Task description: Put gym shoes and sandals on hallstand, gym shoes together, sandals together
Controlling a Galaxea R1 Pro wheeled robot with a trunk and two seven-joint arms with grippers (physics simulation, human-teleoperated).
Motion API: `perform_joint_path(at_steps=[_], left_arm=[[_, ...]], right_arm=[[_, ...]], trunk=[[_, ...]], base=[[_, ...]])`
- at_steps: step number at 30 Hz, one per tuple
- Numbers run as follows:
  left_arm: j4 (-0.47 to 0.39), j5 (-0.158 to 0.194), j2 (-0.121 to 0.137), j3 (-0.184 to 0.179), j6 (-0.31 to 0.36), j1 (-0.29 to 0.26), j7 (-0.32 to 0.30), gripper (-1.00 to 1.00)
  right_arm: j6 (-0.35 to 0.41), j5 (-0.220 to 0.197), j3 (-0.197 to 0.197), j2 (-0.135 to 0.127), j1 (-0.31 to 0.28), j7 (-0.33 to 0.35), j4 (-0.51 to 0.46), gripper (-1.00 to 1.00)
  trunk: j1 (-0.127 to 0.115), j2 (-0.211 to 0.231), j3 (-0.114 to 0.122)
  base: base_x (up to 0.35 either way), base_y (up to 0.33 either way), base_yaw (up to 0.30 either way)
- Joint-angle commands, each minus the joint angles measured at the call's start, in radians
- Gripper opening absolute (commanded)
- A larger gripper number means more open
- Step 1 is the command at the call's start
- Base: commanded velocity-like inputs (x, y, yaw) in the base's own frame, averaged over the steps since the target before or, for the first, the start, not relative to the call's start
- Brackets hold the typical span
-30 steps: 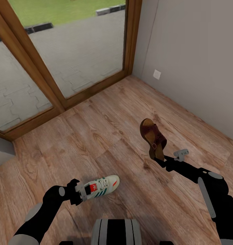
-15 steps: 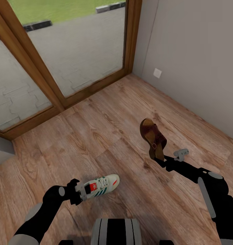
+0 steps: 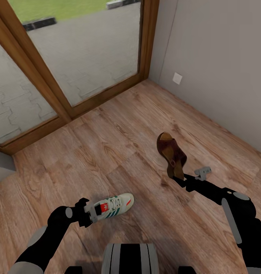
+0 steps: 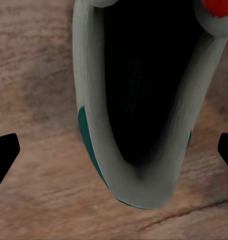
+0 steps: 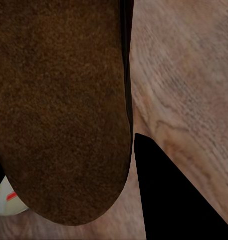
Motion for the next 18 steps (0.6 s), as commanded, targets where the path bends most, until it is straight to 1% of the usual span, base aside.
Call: perform_joint_path(at_steps=[1, 4, 16, 18], left_arm=[[-0.002, -0.002, 0.001, -0.003, 0.008, 0.0, -0.004, 1.0], [-0.002, -0.002, 0.001, -0.002, 0.008, 0.0, -0.003, 1.0], [-0.002, -0.001, 0.002, -0.004, 0.008, 0.001, -0.004, 1.0], [-0.002, -0.002, 0.002, -0.004, 0.008, 0.001, -0.004, 1.0]], right_arm=[[0.012, -0.014, -0.001, 0.0, 0.0, -0.001, -0.001, -1.0], [0.012, -0.014, -0.001, 0.0, 0.0, -0.001, -0.001, -1.0], [0.012, -0.014, -0.001, 0.0, 0.0, -0.001, -0.001, -1.0], [0.012, -0.014, -0.001, 0.0, 0.0, -0.001, -0.001, -1.0]], trunk=[[0.0, -0.001, -0.005], [0.002, -0.001, -0.016], [0.002, -0.001, -0.016], [0.002, -0.002, -0.024]], base=[[0.0, 0.0, 0.0], [0.0, 0.0, 0.0], [0.0, 0.0, 0.0], [0.0, 0.0, 0.0]])
